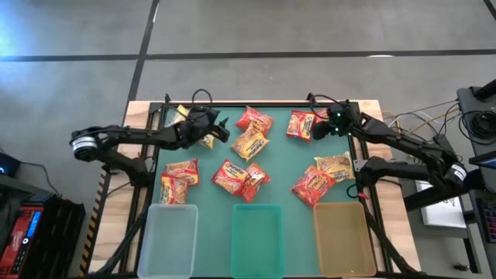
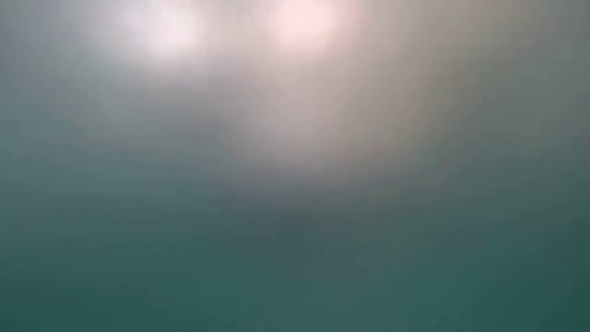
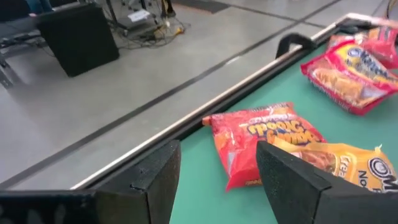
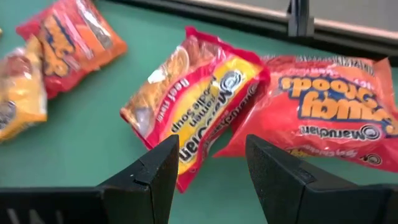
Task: Sort Maruchan noodles
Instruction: Put the red noodle pack into the orange bin
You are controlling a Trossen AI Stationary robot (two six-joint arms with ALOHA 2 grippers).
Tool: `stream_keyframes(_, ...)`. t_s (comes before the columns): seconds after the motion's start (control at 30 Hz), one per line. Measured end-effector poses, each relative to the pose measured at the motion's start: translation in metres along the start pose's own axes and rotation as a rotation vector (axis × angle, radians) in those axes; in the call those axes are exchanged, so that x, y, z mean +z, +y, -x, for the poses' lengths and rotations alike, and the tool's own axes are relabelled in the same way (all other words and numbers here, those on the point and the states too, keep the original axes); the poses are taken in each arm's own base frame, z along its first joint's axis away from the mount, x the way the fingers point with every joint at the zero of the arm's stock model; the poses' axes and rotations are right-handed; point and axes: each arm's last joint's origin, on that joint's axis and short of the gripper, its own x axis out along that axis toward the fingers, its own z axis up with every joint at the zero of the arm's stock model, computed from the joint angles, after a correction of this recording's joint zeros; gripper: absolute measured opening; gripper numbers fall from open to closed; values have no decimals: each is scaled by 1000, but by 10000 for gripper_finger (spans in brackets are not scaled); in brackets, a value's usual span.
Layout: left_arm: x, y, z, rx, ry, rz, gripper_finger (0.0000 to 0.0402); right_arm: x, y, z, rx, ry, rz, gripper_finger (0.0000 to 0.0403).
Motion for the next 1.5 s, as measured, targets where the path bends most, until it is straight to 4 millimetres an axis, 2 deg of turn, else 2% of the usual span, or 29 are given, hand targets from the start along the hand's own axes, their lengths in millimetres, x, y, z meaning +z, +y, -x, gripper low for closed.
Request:
stream_keyframes(0.23, 4, -16, -26, -88, 39, -22, 194, 0, 1, -16, -11, 36, 83, 176)
stream_keyframes(0.47, 5, -31, -46, -233, 64, -47, 194, 5, 7, -30, 109, 24, 254, 176)
stream_keyframes(0.67, 2, -41, -63, -287, 91, -53, 194, 4, 8, -48, 120, 51, 326, 176)
stream_keyframes(0.93, -2, -45, -68, -314, 78, -22, 194, -5, 12, -71, 124, 117, 386, 176)
stream_keyframes(1.2, 2, -46, -68, -354, 32, -6, 194, -14, 25, -89, 156, 132, 539, 176)
stream_keyframes(1.5, 3, -47, -68, -379, 18, -2, 194, -26, 52, -94, 273, 93, 740, 176)
